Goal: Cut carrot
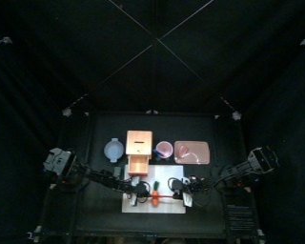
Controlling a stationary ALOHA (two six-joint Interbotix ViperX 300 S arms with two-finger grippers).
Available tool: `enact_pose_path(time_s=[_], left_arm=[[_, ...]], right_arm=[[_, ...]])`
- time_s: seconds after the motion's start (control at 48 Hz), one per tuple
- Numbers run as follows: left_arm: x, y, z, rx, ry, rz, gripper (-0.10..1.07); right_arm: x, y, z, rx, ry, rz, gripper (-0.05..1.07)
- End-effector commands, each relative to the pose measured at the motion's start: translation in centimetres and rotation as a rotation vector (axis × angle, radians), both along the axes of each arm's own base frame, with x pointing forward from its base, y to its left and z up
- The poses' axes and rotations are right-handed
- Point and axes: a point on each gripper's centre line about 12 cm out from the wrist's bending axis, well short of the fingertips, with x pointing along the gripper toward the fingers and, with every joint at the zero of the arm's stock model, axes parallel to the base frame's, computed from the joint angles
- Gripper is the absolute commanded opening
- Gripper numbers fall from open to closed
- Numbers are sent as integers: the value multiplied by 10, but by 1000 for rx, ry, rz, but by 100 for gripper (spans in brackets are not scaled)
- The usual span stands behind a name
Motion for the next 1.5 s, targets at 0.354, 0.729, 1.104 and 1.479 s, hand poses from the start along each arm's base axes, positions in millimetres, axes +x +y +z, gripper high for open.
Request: enact_pose_path(time_s=[0.354,0.729,1.104,1.479], left_arm=[[-2,-2,-9,16,34,-12,26],[-5,3,-21,29,76,-4,26],[-7,4,-25,35,98,-7,26],[-8,2,-28,35,105,-9,26]], right_arm=[[2,-4,-3,-41,14,15,26],[7,-12,-14,-82,36,20,26],[8,-12,-23,-91,64,19,26],[10,-11,-24,-93,66,20,26]])
